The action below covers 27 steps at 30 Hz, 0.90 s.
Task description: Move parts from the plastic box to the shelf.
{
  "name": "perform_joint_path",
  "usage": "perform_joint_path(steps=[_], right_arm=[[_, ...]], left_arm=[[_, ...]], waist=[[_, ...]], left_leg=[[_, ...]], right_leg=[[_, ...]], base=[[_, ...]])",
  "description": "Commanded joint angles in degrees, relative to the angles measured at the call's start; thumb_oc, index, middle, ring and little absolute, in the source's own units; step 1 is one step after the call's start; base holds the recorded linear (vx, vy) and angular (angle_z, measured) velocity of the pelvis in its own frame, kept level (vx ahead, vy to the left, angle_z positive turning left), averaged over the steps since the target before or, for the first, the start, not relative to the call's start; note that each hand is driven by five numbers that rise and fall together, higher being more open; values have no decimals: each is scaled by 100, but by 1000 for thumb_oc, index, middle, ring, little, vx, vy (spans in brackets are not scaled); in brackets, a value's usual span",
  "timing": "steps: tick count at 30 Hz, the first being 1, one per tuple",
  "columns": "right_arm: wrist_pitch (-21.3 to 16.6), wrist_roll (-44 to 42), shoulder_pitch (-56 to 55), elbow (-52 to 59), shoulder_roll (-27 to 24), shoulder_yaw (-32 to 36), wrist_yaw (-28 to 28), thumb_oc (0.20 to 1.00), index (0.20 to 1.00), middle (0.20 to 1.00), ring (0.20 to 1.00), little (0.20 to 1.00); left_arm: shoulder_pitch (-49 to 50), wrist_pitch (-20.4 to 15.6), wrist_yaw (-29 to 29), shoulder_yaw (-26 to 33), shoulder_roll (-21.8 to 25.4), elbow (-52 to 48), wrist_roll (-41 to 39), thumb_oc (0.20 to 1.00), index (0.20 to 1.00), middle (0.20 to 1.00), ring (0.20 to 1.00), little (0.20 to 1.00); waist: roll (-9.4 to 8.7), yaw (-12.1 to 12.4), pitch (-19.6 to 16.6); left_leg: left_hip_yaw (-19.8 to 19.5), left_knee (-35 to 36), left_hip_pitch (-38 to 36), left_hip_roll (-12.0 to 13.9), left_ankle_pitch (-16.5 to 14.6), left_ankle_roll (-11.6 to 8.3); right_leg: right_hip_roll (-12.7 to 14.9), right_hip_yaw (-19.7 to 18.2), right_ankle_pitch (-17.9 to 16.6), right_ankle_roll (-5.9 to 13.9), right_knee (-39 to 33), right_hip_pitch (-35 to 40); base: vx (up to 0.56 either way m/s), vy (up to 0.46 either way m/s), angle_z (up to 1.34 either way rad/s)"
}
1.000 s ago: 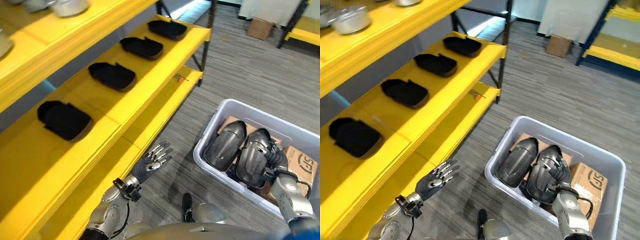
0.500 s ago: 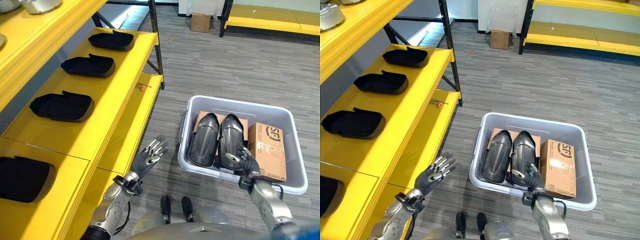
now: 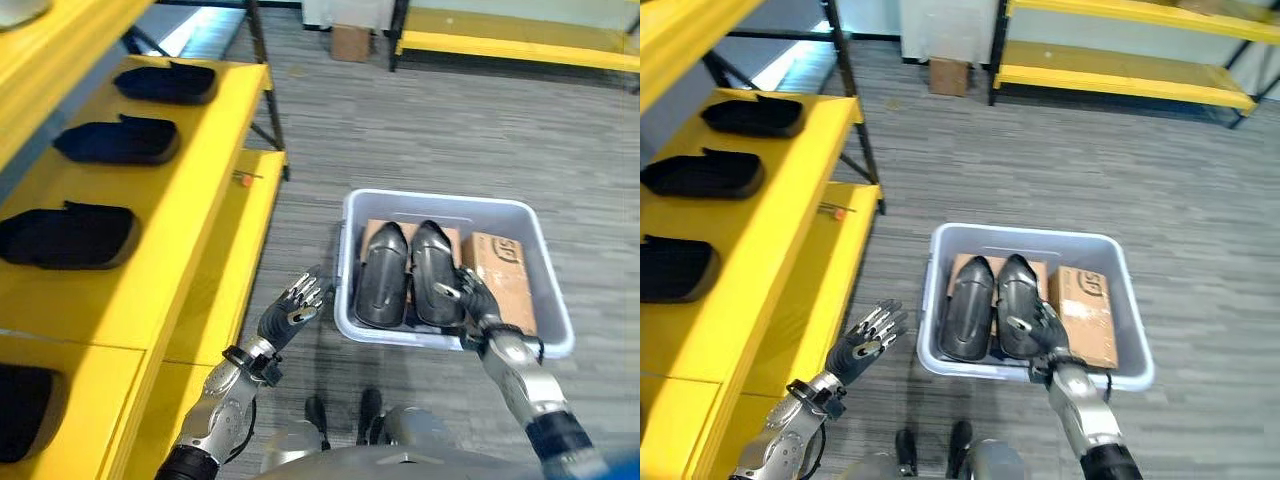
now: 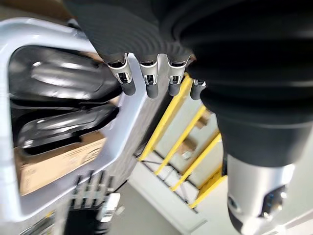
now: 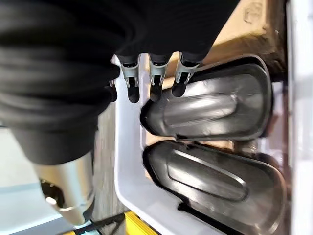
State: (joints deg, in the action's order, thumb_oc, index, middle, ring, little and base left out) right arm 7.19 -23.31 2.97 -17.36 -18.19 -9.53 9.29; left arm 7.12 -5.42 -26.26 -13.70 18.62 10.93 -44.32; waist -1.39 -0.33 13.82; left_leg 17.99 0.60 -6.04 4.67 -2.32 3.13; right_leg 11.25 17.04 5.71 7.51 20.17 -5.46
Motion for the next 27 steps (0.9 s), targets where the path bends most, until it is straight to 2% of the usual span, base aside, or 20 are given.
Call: perform_joint_path(steps=[1, 2, 4, 6, 9, 12, 17, 18, 19, 24, 27], right_arm=[[-345, -15, -321, 311, 99, 97, 110, 1000, 1000, 1000, 1000, 1000], [-357, 49, -357, 332, 134, 137, 90, 1000, 1000, 1000, 1000, 1000], [-372, 227, -429, 403, 162, 178, 0, 1000, 1000, 1000, 1000, 1000], [-298, 530, -544, 610, 46, 162, -204, 1000, 1000, 1000, 1000, 1000], [-236, 687, -565, 757, -60, 54, -519, 1000, 1000, 1000, 1000, 1000], [-286, 1021, -508, 853, -362, -135, -808, 1000, 1000, 1000, 1000, 1000], [-81, 943, -424, 810, -629, -202, -999, 1000, 1000, 1000, 1000, 1000], [58, 830, -359, 734, -687, -214, -1112, 1000, 1000, 1000, 1000, 1000], [-48, 911, -301, 672, -694, -236, -1123, 1000, 1000, 1000, 1000, 1000], [-56, 996, -109, 639, -698, -342, -1373, 1000, 1000, 1000, 1000, 1000], [-157, 840, 57, 701, -773, -382, -1470, 1000, 1000, 1000, 1000, 1000]], left_arm=[[89, -116, -105, -95, 252, -364, 71, 1000, 1000, 1000, 1000, 1000], [71, -72, -123, -121, 313, -392, 105, 1000, 1000, 1000, 1000, 1000], [103, -50, -144, -104, 380, -438, 55, 1000, 1000, 1000, 1000, 1000], [225, -63, -143, -47, 377, -495, -33, 1000, 1000, 1000, 1000, 1000], [360, -94, -132, 28, 350, -610, -139, 1000, 1000, 1000, 1000, 1000], [462, -78, -16, 92, 292, -769, -138, 1000, 1000, 1000, 1000, 1000], [503, 2, -26, 86, 198, -863, -138, 1000, 1000, 1000, 1000, 1000], [467, 84, -29, 82, 221, -884, -176, 1000, 1000, 1000, 1000, 1000], [425, 131, -16, 85, 249, -885, -210, 1000, 1000, 1000, 1000, 1000], [307, 256, 147, 53, 305, -920, -252, 1000, 1000, 1000, 1000, 1000], [263, 153, 230, 33, 371, -1008, -309, 1000, 1000, 1000, 1000, 1000]], waist=[[-230, -102, -106], [-243, -135, -101], [-263, -157, -86], [-238, -153, -111], [-241, -88, -125], [-210, 8, -81], [-118, 44, -93], [-68, 37, -79], [-22, 28, -46], [84, 51, 90], [144, 94, 250]], left_leg=[[-287, -254, 247, 79, 216, -145], [-363, -292, 237, 136, 188, -183], [-400, -355, 219, 240, 117, -251], [-401, -409, 244, 428, 154, -385], [-390, -427, 280, 559, 211, -492], [-513, -275, 254, 760, 420, -661], [-595, -75, 289, 944, 692, -841], [-601, -65, 332, 970, 739, -872], [-607, -91, 381, 989, 767, -883], [-711, -253, 563, 966, 752, -874], [-761, -372, 734, 935, 726, -862]], right_leg=[[5, -783, -1283, 51, -958, 304], [163, -994, -1459, 128, -1108, 315], [418, -1169, -1708, 245, -1314, 295], [431, -1125, -1448, 317, -1737, 564], [380, -907, -1266, 327, -1748, 609], [221, -643, -984, 131, -1604, 633], [117, -439, -787, -40, -1569, 728], [102, -380, -740, -79, -1532, 723], [107, -361, -696, -108, -1432, 670], [120, -407, -607, -137, -1193, 494], [148, -437, -591, -132, -1085, 340]], base=[[64, -360, -3], [57, -298, 23], [60, -317, 57], [75, -307, 48], [41, -254, 2], [56, -260, -35], [58, -83, -7], [79, -49, 12], [64, -24, 14], [38, 23, 7], [-27, 27, 6]])
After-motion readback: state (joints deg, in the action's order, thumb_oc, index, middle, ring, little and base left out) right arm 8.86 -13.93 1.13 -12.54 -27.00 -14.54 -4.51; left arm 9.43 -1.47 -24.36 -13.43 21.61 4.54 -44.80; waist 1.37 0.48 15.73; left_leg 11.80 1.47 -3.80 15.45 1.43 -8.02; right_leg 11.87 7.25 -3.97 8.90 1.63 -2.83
